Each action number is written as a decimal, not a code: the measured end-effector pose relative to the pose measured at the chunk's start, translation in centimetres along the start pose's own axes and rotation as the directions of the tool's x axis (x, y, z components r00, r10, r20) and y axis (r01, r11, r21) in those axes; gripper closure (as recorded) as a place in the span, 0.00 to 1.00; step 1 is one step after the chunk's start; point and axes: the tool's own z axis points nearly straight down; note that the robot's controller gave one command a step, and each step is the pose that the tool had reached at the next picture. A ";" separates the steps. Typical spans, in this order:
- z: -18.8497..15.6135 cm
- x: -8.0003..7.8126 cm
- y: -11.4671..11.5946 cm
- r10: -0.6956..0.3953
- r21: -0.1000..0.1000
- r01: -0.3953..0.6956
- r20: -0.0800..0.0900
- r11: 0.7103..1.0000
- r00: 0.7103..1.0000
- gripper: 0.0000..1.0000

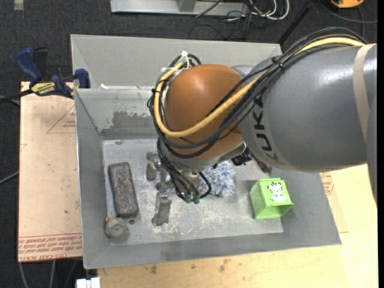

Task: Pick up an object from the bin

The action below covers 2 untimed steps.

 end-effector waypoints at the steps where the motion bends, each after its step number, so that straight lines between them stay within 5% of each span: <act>1: -0.5 -0.2 -0.1 0.005 -0.002 -0.005 0.008 1.000 1.000 0.00; 2: 2.9 -2.2 -1.4 -0.084 -0.003 0.084 0.014 0.996 0.996 0.00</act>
Offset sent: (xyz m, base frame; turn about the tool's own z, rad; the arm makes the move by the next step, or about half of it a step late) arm 0.0760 -0.0563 -0.1342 -0.3247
